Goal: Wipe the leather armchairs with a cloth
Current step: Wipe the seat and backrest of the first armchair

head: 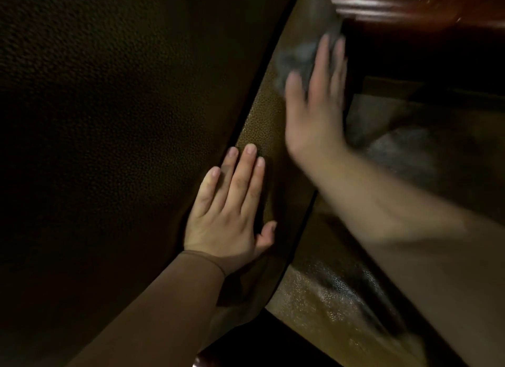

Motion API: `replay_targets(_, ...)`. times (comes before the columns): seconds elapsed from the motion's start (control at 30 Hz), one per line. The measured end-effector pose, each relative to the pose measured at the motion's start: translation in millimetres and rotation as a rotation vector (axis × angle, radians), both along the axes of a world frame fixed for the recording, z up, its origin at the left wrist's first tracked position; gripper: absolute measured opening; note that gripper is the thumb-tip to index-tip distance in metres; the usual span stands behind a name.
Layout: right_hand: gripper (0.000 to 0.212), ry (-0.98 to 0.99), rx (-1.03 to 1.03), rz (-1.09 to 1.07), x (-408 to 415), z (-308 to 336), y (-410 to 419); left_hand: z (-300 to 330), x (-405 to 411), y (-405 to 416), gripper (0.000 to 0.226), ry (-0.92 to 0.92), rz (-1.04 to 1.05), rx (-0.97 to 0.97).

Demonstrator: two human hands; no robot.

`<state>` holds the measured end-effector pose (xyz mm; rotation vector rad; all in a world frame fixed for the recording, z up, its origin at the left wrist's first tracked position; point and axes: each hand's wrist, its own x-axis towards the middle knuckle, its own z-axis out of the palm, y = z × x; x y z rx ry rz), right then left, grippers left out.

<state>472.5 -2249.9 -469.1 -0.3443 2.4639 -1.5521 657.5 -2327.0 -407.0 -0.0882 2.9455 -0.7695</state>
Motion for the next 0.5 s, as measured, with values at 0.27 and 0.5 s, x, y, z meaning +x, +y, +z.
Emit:
replay_targets(0.27,0.079,-0.588,0.108,-0.221,-12.1,10.9,-15.9,-2.6,-5.6,0.3,0.093,0.030,-0.059,0.029)
replay_targets(0.5,0.077,-0.393,0.037,-0.089,-10.1,-6.8,3.4,-4.6,1.3,-5.4,0.087,0.002,-0.131,0.104)
